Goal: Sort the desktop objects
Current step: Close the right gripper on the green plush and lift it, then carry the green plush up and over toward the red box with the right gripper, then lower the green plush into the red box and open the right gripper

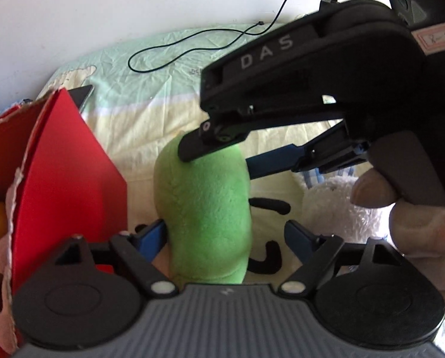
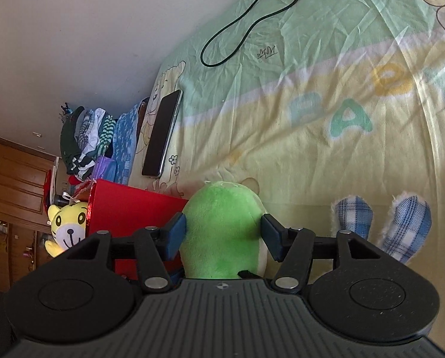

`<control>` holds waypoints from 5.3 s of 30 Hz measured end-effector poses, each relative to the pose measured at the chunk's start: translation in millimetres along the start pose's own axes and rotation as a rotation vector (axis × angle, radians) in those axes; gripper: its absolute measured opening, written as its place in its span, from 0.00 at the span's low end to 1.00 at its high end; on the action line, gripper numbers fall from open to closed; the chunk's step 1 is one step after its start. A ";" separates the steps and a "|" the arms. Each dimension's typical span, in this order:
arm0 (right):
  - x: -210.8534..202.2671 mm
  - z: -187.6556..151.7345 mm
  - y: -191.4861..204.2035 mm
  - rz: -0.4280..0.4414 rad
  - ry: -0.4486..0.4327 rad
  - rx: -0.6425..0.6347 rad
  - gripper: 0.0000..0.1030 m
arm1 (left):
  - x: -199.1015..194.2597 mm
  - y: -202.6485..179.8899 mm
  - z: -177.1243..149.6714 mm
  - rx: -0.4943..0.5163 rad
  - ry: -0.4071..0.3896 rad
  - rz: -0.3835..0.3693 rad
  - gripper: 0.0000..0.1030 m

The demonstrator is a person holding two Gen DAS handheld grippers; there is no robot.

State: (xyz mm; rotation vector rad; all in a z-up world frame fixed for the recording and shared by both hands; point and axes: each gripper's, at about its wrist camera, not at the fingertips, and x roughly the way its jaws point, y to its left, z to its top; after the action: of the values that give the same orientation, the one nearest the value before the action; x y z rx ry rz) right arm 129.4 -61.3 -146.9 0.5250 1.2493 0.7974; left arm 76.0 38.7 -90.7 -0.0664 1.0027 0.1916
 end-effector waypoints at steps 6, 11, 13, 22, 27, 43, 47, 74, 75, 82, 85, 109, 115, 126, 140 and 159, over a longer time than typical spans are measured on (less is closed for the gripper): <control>-8.4 -8.0 1.2 0.001 0.010 0.023 0.55 | -11.6 -3.2 -5.1 0.000 0.006 -0.034 0.83; -22.0 -22.9 14.0 0.002 0.013 -0.021 0.55 | -35.8 -6.3 -19.2 0.016 -0.003 -0.055 0.83; -28.4 -31.3 20.3 -0.006 0.014 -0.039 0.55 | -47.0 -6.0 -26.9 0.010 -0.005 -0.075 0.83; -53.1 -87.5 65.4 -0.097 -0.004 -0.250 0.55 | -88.6 -12.0 -72.0 0.031 0.005 -0.135 0.83; -58.2 -119.2 84.0 -0.155 0.010 -0.348 0.56 | -108.5 -11.6 -98.0 0.052 0.021 -0.187 0.83; -34.4 -173.6 103.4 -0.134 0.198 -0.358 0.57 | -119.5 24.1 -163.4 -0.024 0.122 -0.219 0.84; -22.9 -178.1 103.5 -0.064 0.269 -0.297 0.56 | -122.2 38.5 -170.6 -0.042 0.119 -0.145 0.84; -44.7 -163.1 69.8 -0.020 0.004 -0.199 0.26 | -120.1 95.1 -161.6 -0.093 0.096 0.052 0.96; -48.3 -161.5 66.7 -0.030 -0.025 -0.192 0.26 | -120.9 95.4 -161.9 -0.094 0.097 0.054 0.96; -66.1 -145.0 62.9 -0.045 -0.219 -0.175 0.40 | -124.3 88.2 -160.4 -0.070 0.089 0.084 0.95; -75.3 -152.9 71.1 -0.011 -0.224 -0.262 0.44 | -126.0 87.1 -158.9 -0.065 0.089 0.094 0.94; -18.9 -175.1 60.3 0.098 0.129 -0.199 0.40 | -96.9 69.2 -140.3 -0.100 0.159 -0.112 0.59; -28.8 -176.5 60.5 0.116 0.129 -0.205 0.39 | -109.3 52.5 -139.8 -0.036 0.116 -0.075 0.57; -96.8 -164.9 87.4 0.208 -0.003 -0.266 0.39 | -180.1 40.7 -110.1 0.025 -0.071 -0.104 0.57; -62.9 -102.6 183.3 0.225 -0.189 -0.385 0.39 | -210.8 119.2 -44.7 0.081 -0.277 0.008 0.57; 90.1 -82.6 199.5 0.014 -0.014 -0.270 0.39 | -102.4 227.2 -52.7 0.000 -0.019 -0.010 0.58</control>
State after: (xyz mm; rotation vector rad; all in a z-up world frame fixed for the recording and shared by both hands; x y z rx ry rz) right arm 11.5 128.3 -77.2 0.3198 1.1049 0.9560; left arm -64.6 240.8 -25.4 -0.0695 0.9835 0.1830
